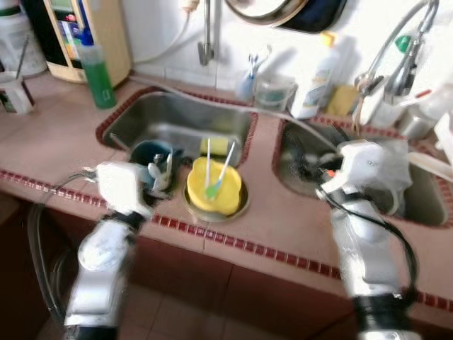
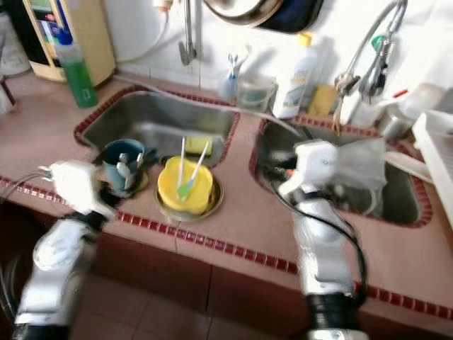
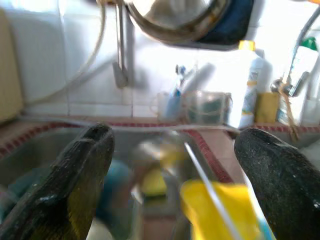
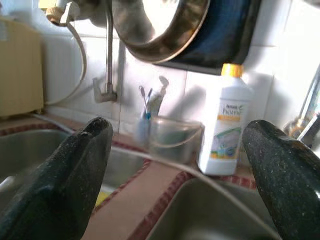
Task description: Kitchen organization
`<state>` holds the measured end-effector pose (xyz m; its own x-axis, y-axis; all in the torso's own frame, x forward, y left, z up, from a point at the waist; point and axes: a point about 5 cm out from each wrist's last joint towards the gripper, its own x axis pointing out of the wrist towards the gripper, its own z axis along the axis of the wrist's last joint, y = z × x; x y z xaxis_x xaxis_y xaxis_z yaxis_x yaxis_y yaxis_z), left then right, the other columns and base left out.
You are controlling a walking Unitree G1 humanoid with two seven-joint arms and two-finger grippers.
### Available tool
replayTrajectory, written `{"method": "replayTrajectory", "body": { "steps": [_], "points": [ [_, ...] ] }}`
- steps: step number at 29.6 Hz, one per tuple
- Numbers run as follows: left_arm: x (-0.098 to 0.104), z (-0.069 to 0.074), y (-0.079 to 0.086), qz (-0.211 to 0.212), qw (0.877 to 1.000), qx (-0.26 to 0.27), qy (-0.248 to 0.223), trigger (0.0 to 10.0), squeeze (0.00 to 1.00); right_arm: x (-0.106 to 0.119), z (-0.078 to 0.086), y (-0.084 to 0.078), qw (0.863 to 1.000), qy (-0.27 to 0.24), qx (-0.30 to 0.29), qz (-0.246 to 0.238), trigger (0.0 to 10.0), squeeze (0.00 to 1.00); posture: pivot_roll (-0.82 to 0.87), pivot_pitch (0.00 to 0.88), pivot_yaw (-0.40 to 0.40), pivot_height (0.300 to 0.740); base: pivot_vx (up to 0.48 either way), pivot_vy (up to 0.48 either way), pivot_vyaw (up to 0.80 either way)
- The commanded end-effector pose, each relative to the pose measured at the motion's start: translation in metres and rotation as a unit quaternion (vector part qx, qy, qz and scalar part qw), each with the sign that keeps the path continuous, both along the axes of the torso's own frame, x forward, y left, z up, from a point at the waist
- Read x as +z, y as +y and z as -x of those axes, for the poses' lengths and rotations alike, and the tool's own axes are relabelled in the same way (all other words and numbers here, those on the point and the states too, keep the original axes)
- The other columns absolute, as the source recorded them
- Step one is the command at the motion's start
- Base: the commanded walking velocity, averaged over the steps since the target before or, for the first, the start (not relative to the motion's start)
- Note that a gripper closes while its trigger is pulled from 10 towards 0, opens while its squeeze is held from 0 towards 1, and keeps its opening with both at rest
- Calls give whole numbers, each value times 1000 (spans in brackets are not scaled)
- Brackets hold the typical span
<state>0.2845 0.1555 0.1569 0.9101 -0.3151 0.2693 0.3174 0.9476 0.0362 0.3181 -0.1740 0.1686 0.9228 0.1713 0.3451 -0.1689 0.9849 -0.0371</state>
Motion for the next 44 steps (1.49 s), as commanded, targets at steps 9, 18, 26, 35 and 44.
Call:
{"method": "replayTrajectory", "body": {
  "steps": [9, 18, 26, 35, 44],
  "points": [
    [0, 4, 14, -5, 1000, 22, -4, 10000, 0, 0, 0, 4, 1000, 0, 11, 3, 10000, 0, 6, 27, -49, 740, 0, 0, 0],
    [1, 6, 11, -24, 1000, -13, -9, 10000, 0, -1, 3, 3, 1000, 3, 24, 11, 10000, 0, 9, 33, -50, 740, 0, 0, 0],
    [0, 8, 4, -41, 998, -51, -6, 10000, 0, -8, 18, 13, 994, 18, 107, 28, 10000, 0, -5, 40, -36, 740, 0, 0, 0],
    [0, 5, 6, -50, 997, -61, -4, 10000, 0, -13, 62, 37, 959, 61, 269, 66, 10000, 0, -33, 39, -17, 740, 0, 0, 0],
    [4, -4, 7, -59, 996, -70, -7, 10000, 0, -7, 87, 51, 938, 75, 330, 73, 10000, 0, -55, 38, -11, 740, 0, 0, 0]
  ]
}}
